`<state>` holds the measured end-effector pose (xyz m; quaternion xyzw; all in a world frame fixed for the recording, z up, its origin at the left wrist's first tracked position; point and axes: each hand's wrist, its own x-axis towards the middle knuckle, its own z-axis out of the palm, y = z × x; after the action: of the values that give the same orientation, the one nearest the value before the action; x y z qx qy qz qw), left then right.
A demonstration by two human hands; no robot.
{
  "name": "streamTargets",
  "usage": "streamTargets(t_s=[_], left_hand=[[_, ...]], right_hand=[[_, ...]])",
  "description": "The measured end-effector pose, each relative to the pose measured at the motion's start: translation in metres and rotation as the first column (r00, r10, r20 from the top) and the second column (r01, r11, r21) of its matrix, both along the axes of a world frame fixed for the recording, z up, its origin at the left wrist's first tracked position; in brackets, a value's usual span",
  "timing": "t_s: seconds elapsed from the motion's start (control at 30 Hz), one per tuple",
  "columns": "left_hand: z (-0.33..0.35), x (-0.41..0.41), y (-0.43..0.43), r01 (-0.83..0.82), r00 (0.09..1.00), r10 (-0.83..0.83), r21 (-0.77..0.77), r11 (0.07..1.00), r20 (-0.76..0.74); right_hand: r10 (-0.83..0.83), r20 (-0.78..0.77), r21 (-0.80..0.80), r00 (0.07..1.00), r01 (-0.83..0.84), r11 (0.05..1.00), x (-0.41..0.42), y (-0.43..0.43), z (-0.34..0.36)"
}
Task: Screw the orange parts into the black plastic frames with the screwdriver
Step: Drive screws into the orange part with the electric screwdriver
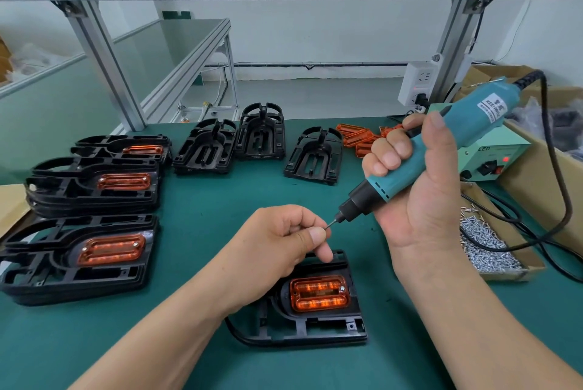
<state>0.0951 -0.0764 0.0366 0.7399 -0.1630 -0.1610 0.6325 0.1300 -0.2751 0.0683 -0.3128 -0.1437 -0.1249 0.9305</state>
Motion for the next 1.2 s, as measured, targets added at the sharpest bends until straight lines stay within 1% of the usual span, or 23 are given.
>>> streamTargets(t_s=[0.07,0.13,0.27,0.33,0.37,0.43,0.5,0.57,0.7,0.87,1.1,1.2], left_hand=[[0.000,0.000,-0.001,-0.006,1.000,0.006,0.012,1.000,0.000],[-0.001,0.000,-0.001,-0.040,0.999,0.038,0.066,0.997,0.039],[-0.004,0.001,0.001,-0.134,0.983,0.109,0.179,0.975,0.145],[-0.002,0.001,0.002,-0.100,0.989,0.079,0.169,0.981,0.126],[-0.001,0.000,0.002,-0.059,0.995,0.048,0.138,0.989,0.082],[0.003,-0.001,0.002,0.022,1.000,-0.021,0.065,0.998,-0.014],[0.004,-0.003,0.001,0.053,0.998,-0.051,0.037,0.998,-0.045],[0.003,-0.003,0.001,0.041,0.999,-0.040,0.041,0.998,-0.034],[0.001,-0.002,-0.001,-0.001,1.000,0.000,0.088,0.996,0.012],[-0.001,-0.003,-0.002,0.001,0.999,-0.006,0.144,0.990,0.033],[-0.001,-0.001,0.002,-0.011,0.995,-0.011,0.224,0.974,0.094],[0.001,-0.001,0.003,-0.019,0.994,-0.008,0.250,0.968,0.107]], right_hand=[[0.015,0.022,-0.029,1.000,-0.015,0.999,0.000,0.001,0.000],[-0.002,0.017,-0.044,1.000,0.003,0.999,-0.001,0.003,0.000],[-0.047,-0.080,0.002,0.996,0.048,0.999,0.003,0.008,-0.004],[-0.024,-0.105,0.033,0.994,0.028,0.999,0.004,0.007,-0.005],[-0.003,-0.100,0.040,0.995,0.007,0.999,0.004,0.006,-0.005],[0.050,-0.060,0.037,0.997,-0.048,0.998,0.004,0.004,-0.006],[0.091,-0.018,0.015,0.996,-0.091,0.996,0.003,0.003,-0.005],[0.102,0.000,0.000,0.995,-0.102,0.995,0.002,0.004,-0.005],[0.087,-0.019,0.001,0.996,-0.087,0.996,0.003,0.006,-0.006],[0.086,-0.024,0.002,0.996,-0.086,0.996,0.003,0.007,-0.008],[0.033,-0.135,0.055,0.990,-0.026,0.998,0.005,0.010,-0.012],[0.036,-0.139,0.058,0.990,-0.028,0.998,0.005,0.011,-0.013]])
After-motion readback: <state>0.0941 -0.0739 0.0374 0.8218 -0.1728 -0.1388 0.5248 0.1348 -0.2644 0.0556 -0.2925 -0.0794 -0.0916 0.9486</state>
